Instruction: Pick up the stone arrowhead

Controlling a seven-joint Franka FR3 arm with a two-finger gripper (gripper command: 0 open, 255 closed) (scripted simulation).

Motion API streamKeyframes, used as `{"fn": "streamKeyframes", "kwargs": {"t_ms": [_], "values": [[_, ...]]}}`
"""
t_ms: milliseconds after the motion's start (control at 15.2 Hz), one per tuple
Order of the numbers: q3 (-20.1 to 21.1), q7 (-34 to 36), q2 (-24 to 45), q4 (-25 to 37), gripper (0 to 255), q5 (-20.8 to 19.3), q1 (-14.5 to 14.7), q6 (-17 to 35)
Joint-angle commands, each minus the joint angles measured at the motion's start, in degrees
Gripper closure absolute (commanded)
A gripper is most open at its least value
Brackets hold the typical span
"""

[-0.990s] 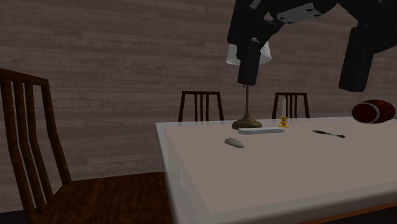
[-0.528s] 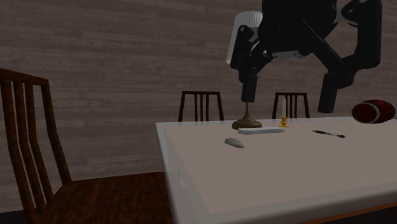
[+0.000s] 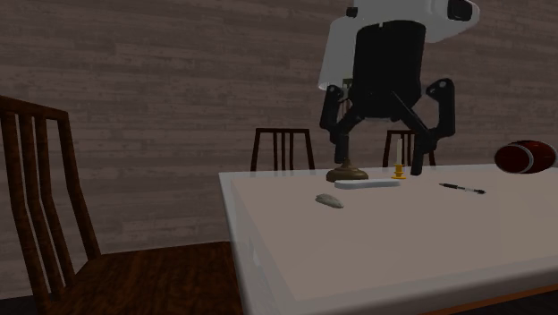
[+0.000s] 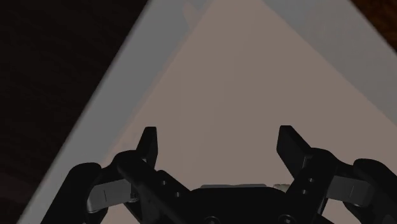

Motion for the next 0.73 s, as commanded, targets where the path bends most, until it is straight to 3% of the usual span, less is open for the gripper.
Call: {"fn": "streamKeyframes", "kwargs": {"t_ms": [0,660], "values": [[0.96,-1.38,3.95,2.11,0,-0.29,0.9,2.7],[6.52,-5.31,20.72,14.53,0,-4.12,5.42,10.88]]}}
